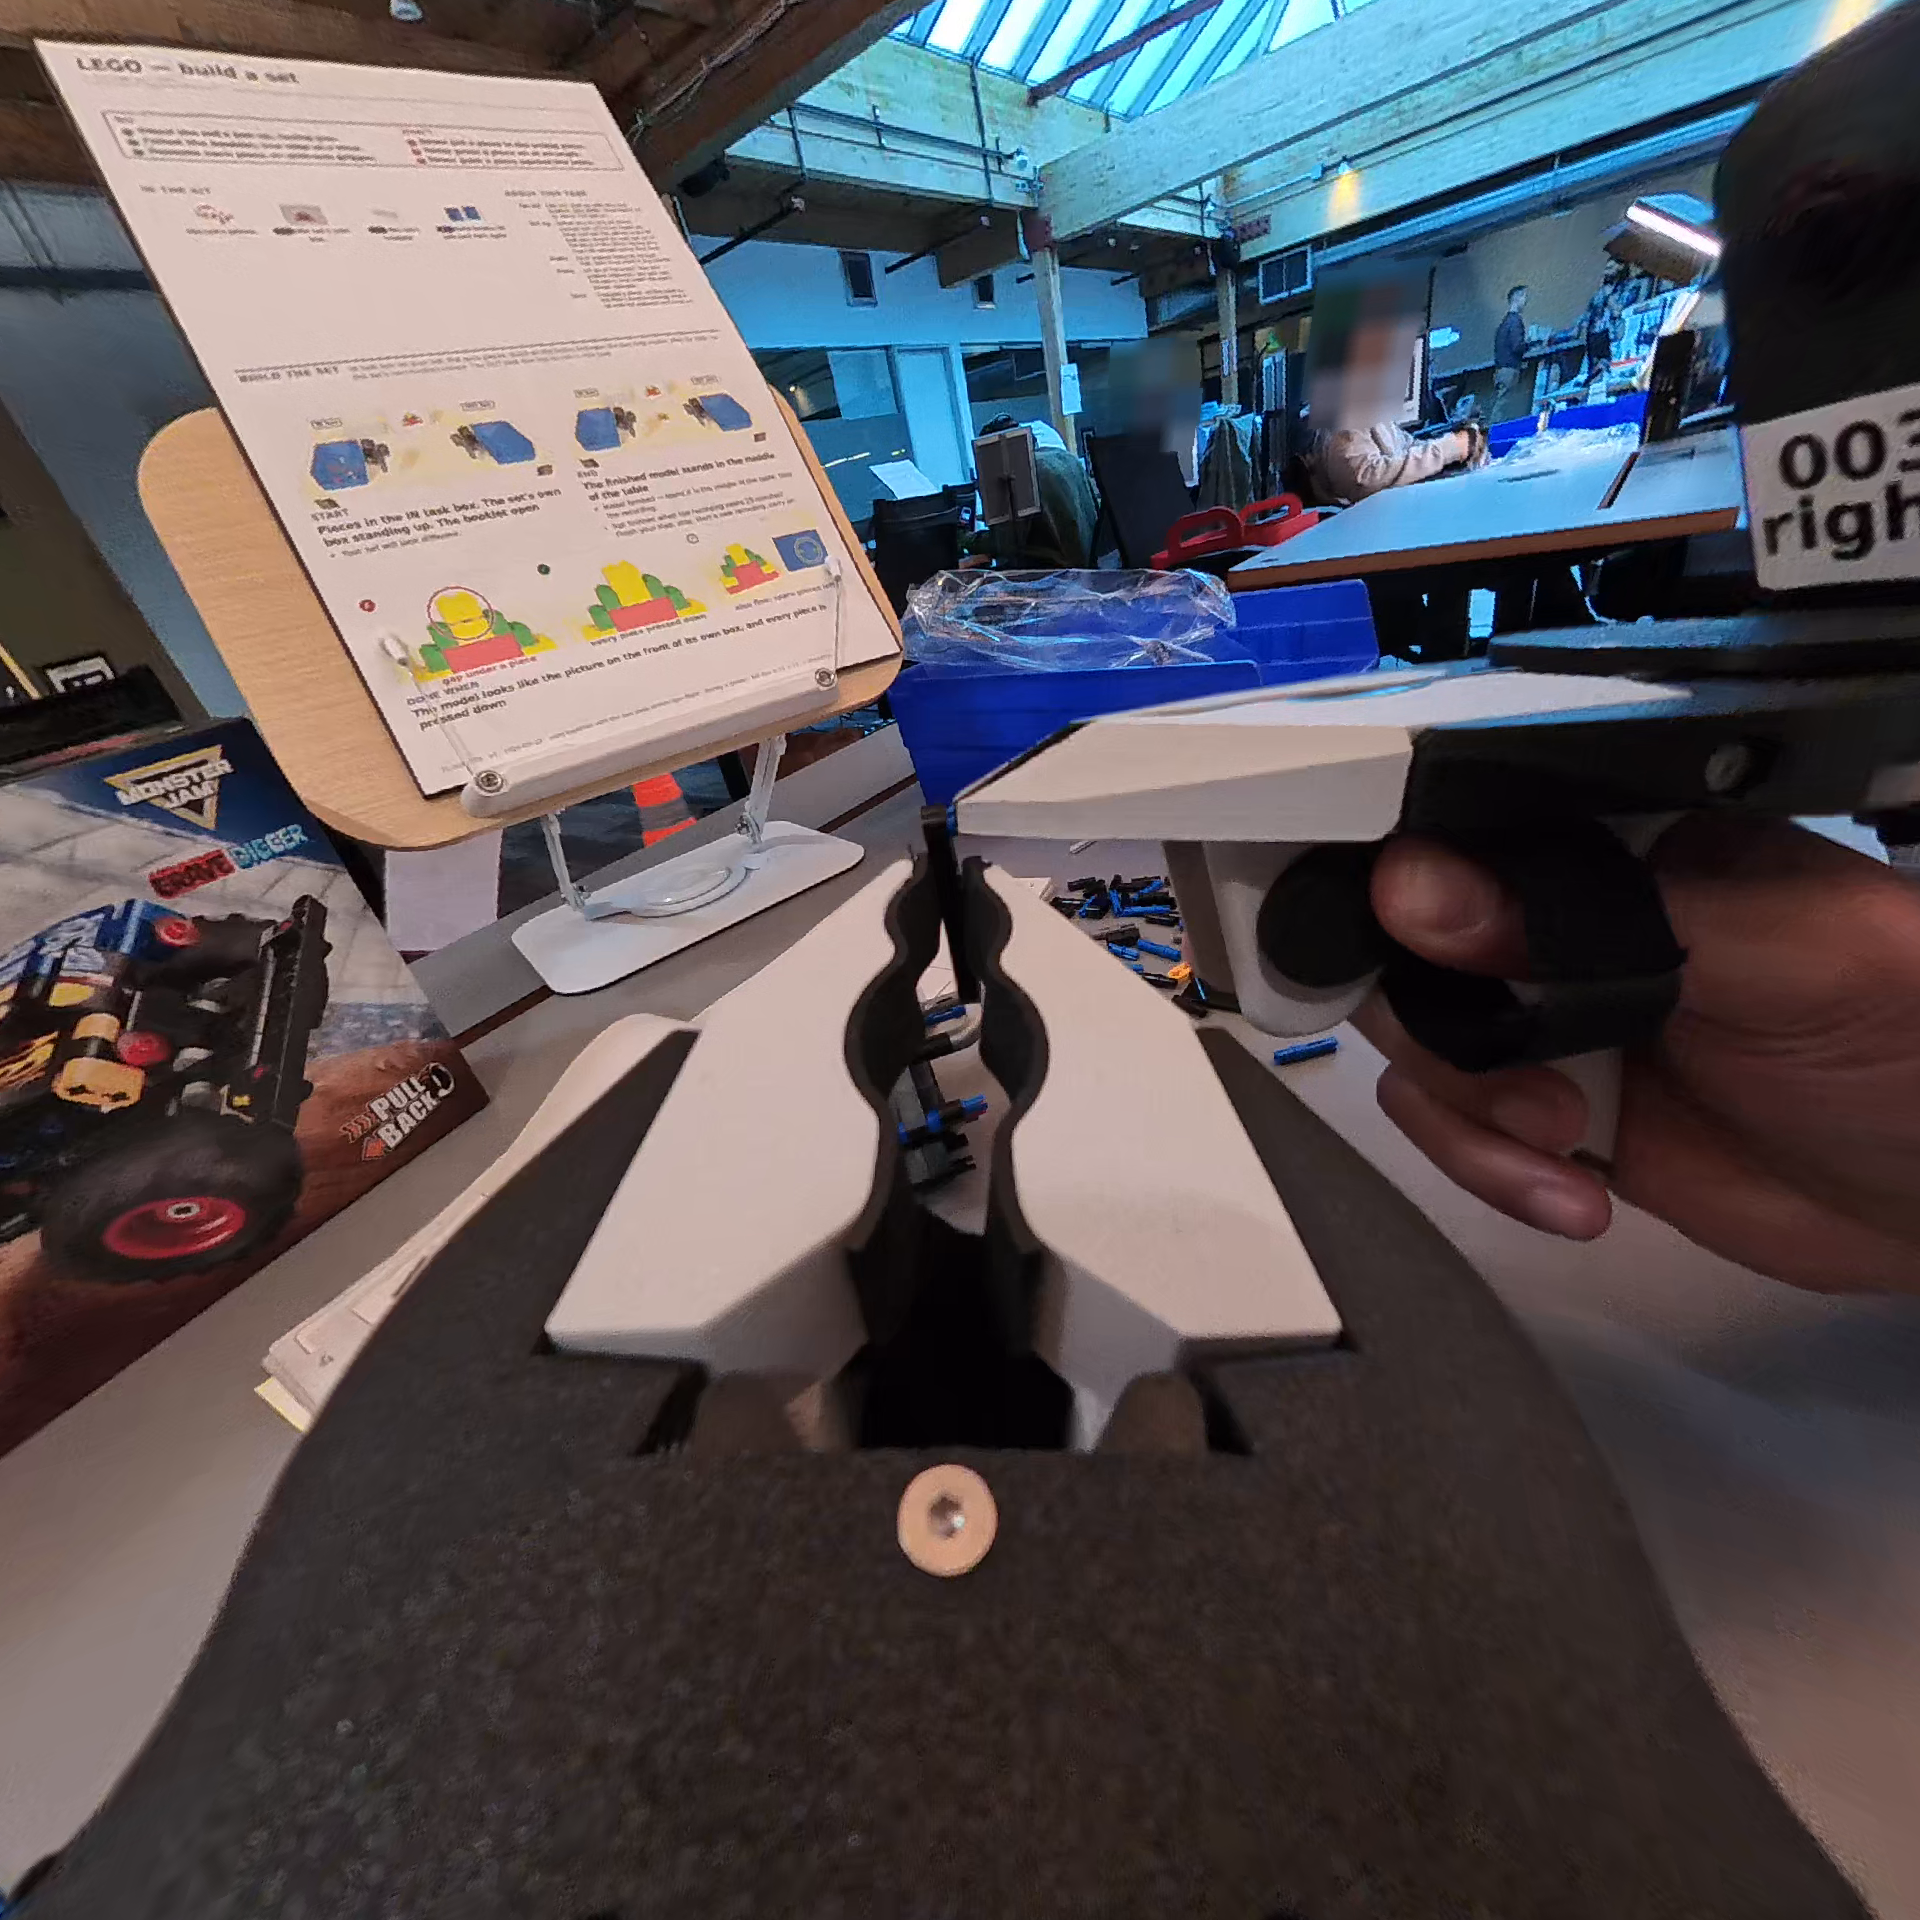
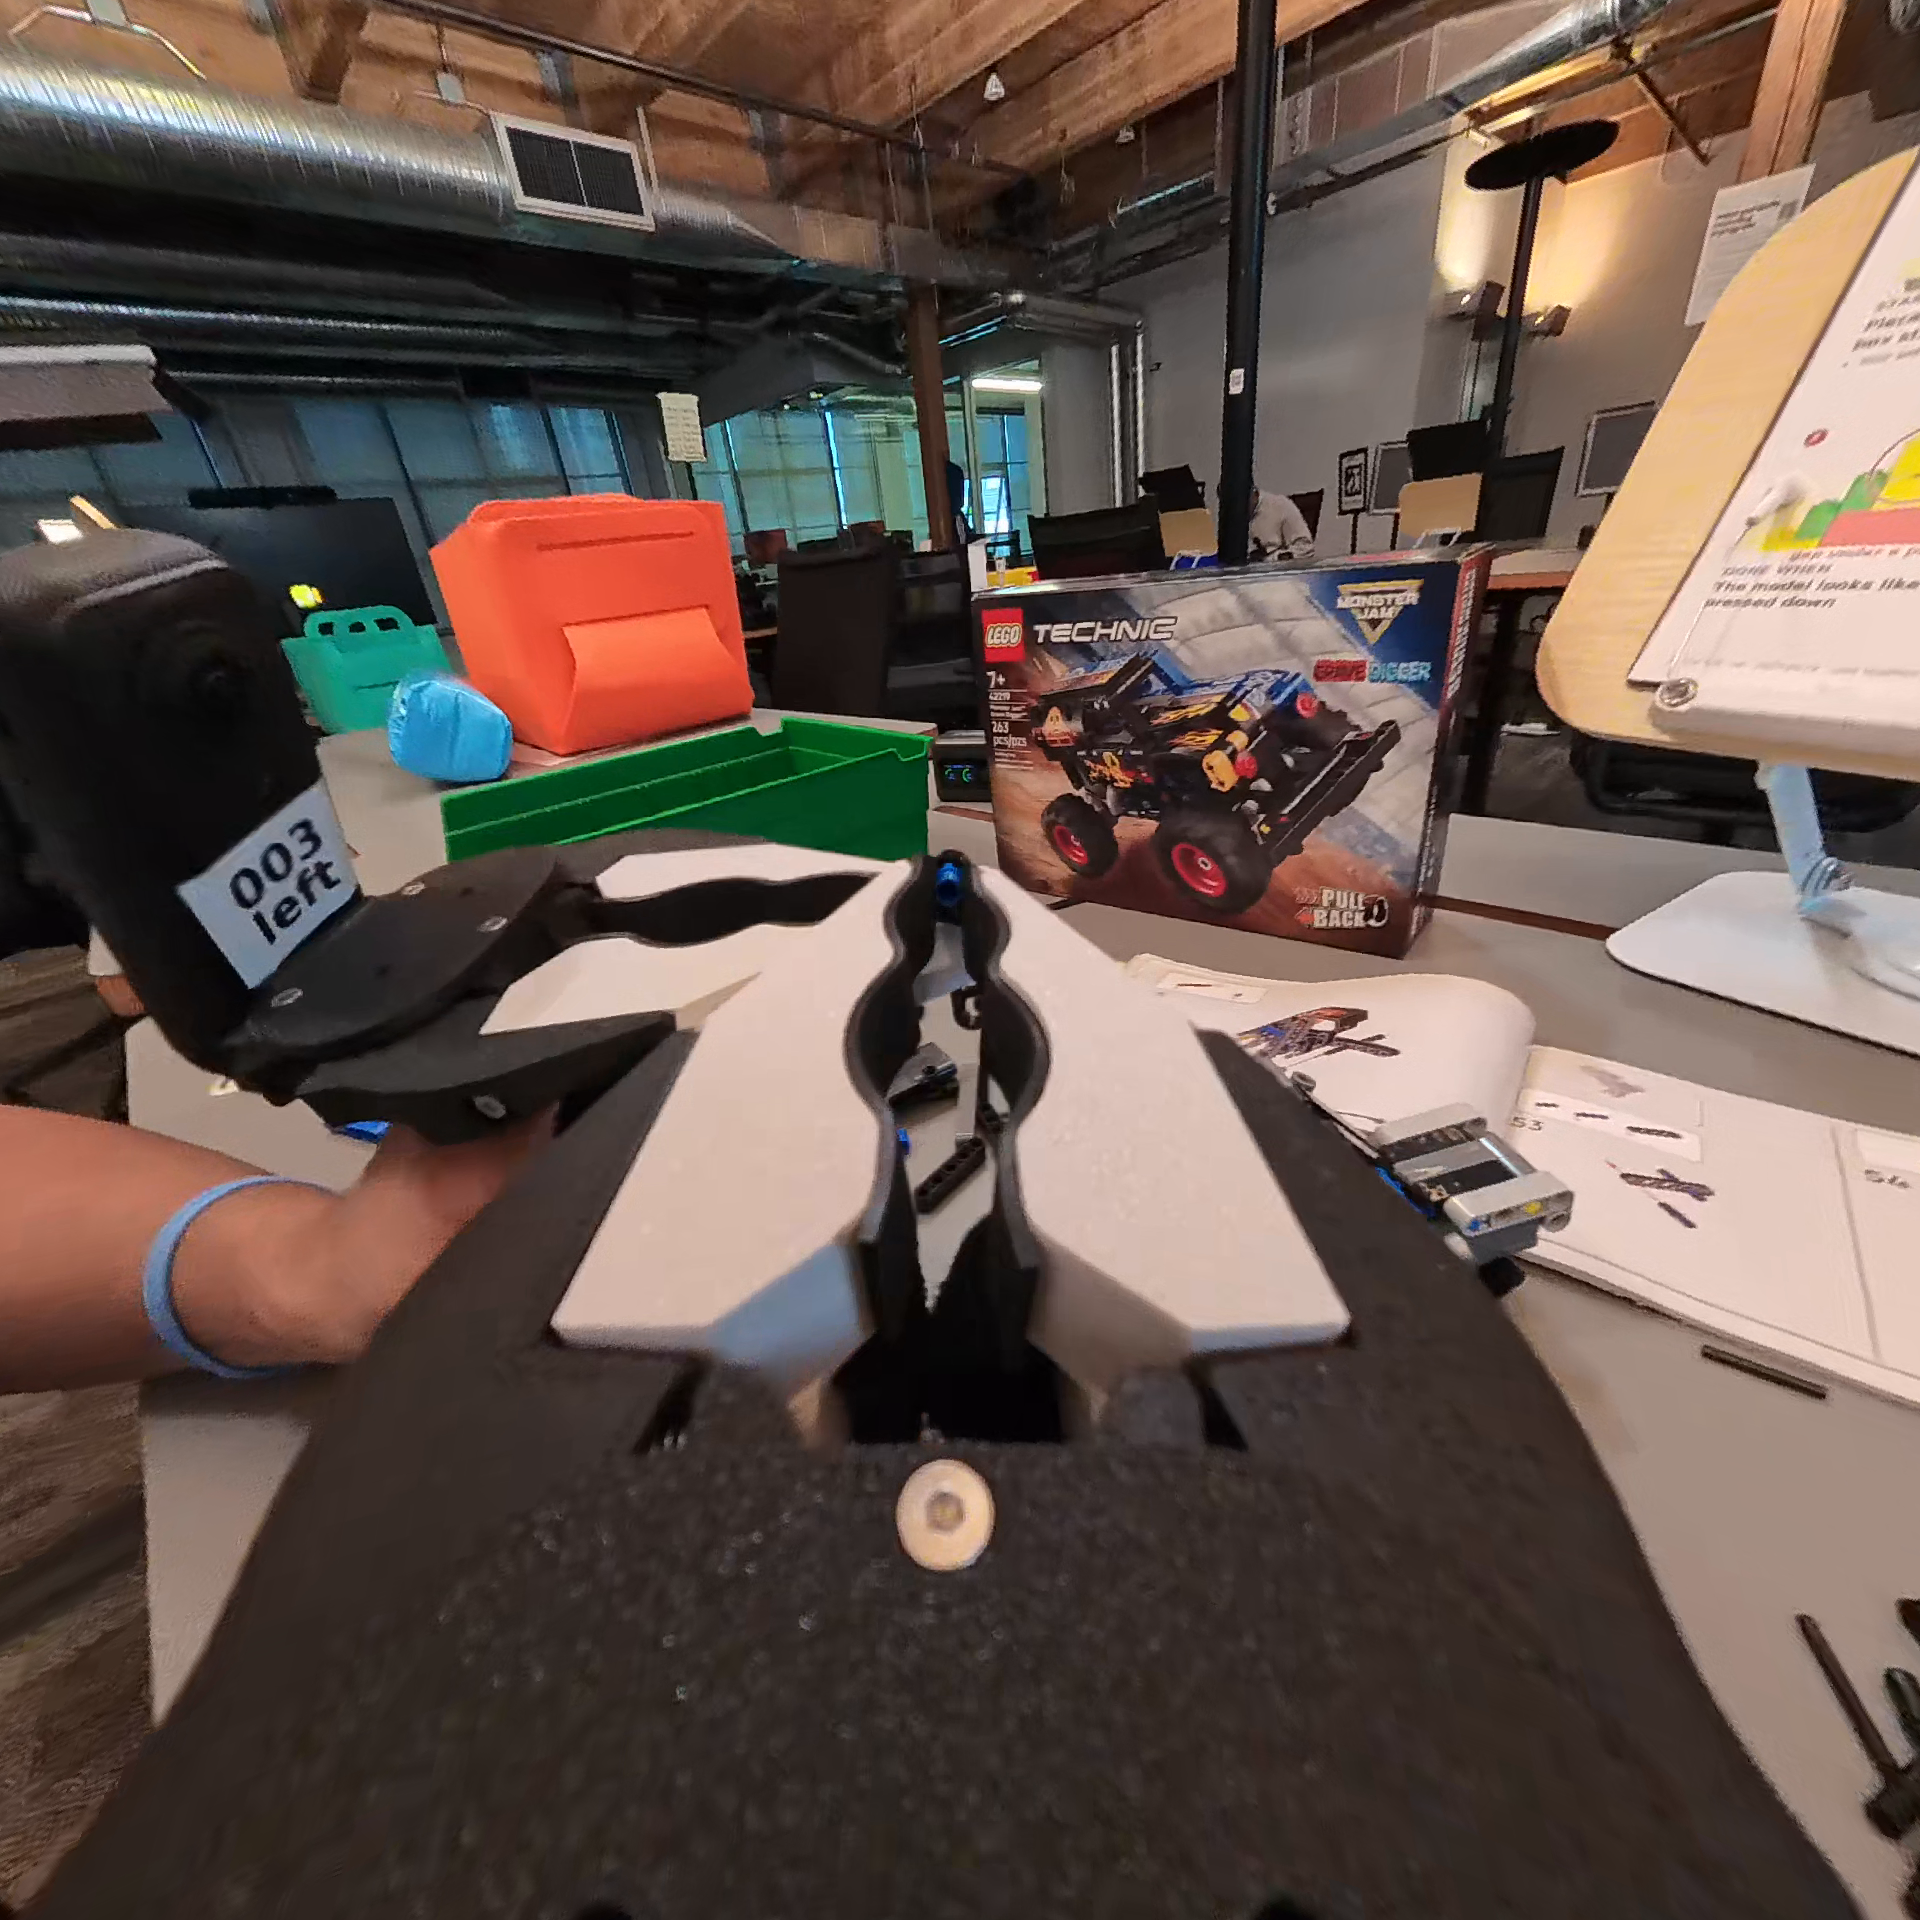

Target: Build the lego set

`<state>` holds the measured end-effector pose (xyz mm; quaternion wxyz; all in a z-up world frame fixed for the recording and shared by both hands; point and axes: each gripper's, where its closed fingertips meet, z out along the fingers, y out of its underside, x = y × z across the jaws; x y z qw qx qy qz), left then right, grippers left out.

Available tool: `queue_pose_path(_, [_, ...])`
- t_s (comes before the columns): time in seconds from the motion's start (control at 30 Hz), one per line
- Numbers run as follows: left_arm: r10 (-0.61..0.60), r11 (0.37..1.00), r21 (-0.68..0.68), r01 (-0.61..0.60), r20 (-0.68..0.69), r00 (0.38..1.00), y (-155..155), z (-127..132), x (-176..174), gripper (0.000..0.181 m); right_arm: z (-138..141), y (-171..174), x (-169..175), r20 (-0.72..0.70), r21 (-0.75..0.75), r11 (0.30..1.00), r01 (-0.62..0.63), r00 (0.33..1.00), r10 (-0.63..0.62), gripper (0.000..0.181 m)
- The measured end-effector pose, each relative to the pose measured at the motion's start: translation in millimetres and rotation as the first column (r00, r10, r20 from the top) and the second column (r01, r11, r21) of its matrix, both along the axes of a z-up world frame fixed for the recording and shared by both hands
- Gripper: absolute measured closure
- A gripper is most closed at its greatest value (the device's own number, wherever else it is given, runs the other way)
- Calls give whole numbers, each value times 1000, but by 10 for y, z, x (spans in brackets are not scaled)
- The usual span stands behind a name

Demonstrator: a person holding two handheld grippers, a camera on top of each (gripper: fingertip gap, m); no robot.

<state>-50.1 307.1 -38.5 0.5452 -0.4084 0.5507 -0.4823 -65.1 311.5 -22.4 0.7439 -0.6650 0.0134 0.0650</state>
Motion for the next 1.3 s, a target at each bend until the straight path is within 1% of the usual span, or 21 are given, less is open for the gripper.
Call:
queue_pose_path(0.1, [3,997,74,-3,-1,1000,-17,1,-11,180,-4,-24,-8,34,10,1000,4,999,-4,178])
queue_pose_path(0.13, [-11,999,52,11,-3,1000,-31,3,-11,179,1,-34,-12,49,19,1000,8,999,-9,178])
queue_pose_path(0.2, [-54,998,-34,53,-17,998,-56,-1,-7,179,-2,-38,-9,72,38,999,21,997,-24,178])
queue_pose_path(0.27, [-85,992,-94,83,-18,996,-68,4,-5,179,-3,-34,-2,57,43,999,17,998,-20,178])
queue_pose_path(0.37, [-102,984,-150,101,0,995,-86,47,-26,179,28,-42,-21,56,67,997,24,998,-28,178])
queue_pose_path(0.4, [-94,984,-149,94,2,996,-83,56,-30,179,40,-38,-29,45,73,997,25,999,-28,178])
queue_pose_path(0.47, [-48,997,-66,48,-2,999,-56,50,-30,180,40,-26,-30,80,57,997,42,996,-47,178])
queue_pose_path(0.57, [20,991,135,-21,7,1000,-31,44,-46,179,33,-31,-48,117,48,998,30,992,-35,178])
queue_pose_path(0.63, [29,981,190,-29,4,1000,-30,37,-48,178,18,-34,-47,111,44,999,10,994,-15,177])
queue_pose_path(0.7, [37,969,244,-37,1,999,-29,28,-46,177,13,-36,-45,54,39,998,-50,997,48,177])
queue_pose_path(0.73, [30,969,244,-29,1,1000,-33,28,-46,177,13,-39,-47,18,39,996,-82,997,81,177])
queue_pose_path(0.77, [28,974,227,-25,-7,1000,-31,16,-37,178,8,-37,-44,-16,44,994,-99,995,99,178])
queue_pose_path(0.8, [27,978,207,-22,-19,999,-24,-3,-20,177,-9,-29,-27,-24,37,995,-90,996,91,178])
queue_pose_path(0.83, [11,986,166,-4,-39,999,-9,-23,-1,178,-24,-19,-12,-2,24,997,-68,998,68,178])
queue_pose_path(0.93, [-78,996,-50,72,-124,989,62,-107,85,180,-110,70,64,13,-57,998,-23,1000,23,177])
queue_pose_path(0.97, [-107,989,-117,91,-137,985,73,-135,105,180,-132,90,85,0,-82,996,-32,999,32,176])
queue_pose_path(1.0, [-121,984,-146,100,-148,982,87,-168,119,180,-166,111,104,-14,-117,992,-40,999,39,176])
queue_pose_path(1.07, [-139,980,-166,113,-154,978,109,-203,126,179,-208,142,117,-27,-153,987,-49,999,45,176])
queue_pose_path(1.13, [-162,968,-220,124,-164,973,121,-231,135,180,-240,163,124,-16,-176,984,-38,999,36,176])
queue_pose_path(1.3, [-247,901,-403,161,-171,954,135,-274,158,179,-282,207,158,30,-218,976,-7,999,13,175])
